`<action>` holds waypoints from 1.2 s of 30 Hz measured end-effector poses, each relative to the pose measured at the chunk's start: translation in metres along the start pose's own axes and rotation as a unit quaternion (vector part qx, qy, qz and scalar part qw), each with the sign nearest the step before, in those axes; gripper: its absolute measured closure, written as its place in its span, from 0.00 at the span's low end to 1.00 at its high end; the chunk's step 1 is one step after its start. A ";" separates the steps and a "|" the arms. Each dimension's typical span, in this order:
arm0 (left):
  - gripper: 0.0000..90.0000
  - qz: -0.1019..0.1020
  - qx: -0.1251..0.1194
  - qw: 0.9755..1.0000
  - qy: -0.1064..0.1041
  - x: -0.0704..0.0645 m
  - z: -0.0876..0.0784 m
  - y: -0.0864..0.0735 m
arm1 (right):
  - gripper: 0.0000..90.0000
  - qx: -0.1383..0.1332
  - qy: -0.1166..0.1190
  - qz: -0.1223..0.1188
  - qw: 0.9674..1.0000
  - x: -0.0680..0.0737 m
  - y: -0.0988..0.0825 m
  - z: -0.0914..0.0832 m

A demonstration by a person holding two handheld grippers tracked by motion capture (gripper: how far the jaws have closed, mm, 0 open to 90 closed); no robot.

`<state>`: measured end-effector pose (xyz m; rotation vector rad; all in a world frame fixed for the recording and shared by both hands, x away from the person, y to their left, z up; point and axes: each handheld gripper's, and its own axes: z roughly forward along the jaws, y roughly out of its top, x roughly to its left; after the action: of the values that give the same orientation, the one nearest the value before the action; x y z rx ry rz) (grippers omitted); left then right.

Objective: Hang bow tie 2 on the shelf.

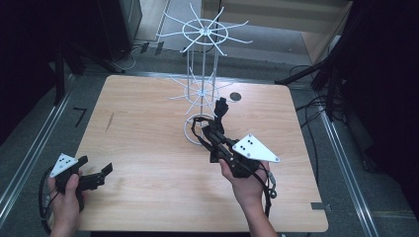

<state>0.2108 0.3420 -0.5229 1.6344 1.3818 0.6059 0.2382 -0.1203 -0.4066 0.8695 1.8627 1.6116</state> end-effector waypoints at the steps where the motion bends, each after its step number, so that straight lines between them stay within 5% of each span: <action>1: 0.00 0.000 0.000 1.000 0.000 0.000 0.000 0.000 | 0.95 -0.002 0.000 0.000 1.000 -0.001 0.001 -0.001; 20: 0.00 0.000 0.001 1.000 0.000 0.000 0.000 0.000 | 0.95 -0.044 -0.015 0.007 0.999 -0.013 0.012 -0.014; 36: 0.00 0.001 0.001 1.000 0.001 0.000 0.000 0.000 | 0.95 -0.042 -0.032 0.028 0.998 -0.029 0.005 -0.012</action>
<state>0.2107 0.3419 -0.5228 1.6362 1.3825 0.6071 0.2495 -0.1496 -0.4006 0.9338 1.7285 1.6635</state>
